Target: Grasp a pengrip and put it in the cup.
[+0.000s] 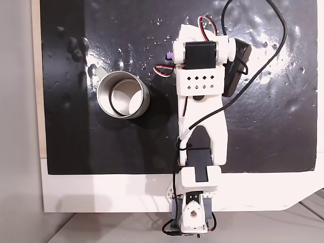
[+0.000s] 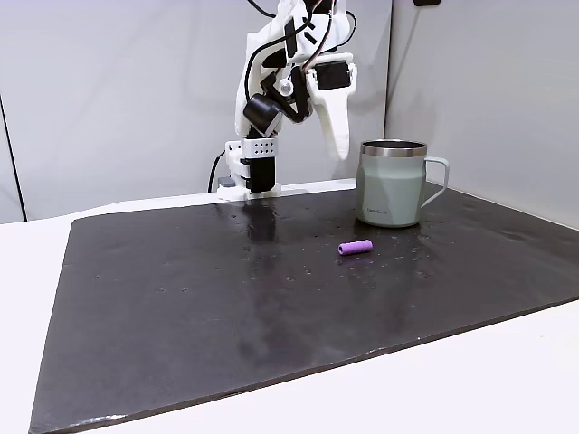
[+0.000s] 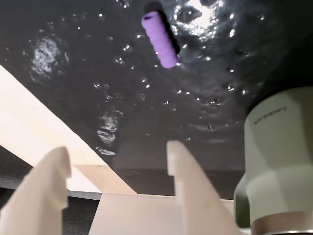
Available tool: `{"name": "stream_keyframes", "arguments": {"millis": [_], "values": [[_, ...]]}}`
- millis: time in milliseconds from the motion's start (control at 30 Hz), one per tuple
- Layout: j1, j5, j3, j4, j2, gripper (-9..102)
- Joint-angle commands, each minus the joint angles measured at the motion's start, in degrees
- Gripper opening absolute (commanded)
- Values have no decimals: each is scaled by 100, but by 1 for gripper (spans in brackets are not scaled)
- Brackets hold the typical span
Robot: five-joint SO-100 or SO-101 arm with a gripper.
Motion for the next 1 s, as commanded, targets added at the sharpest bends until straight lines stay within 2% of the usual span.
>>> {"name": "stream_keyframes", "arguments": {"millis": [0,300,833,967], "values": [[79,53,-686,70,-387,20],[-26,70,-1626,53,-1872,21],[-422,185,-2593,141,-3472,20],[-387,202,-2733,158,-3691,16]]}}
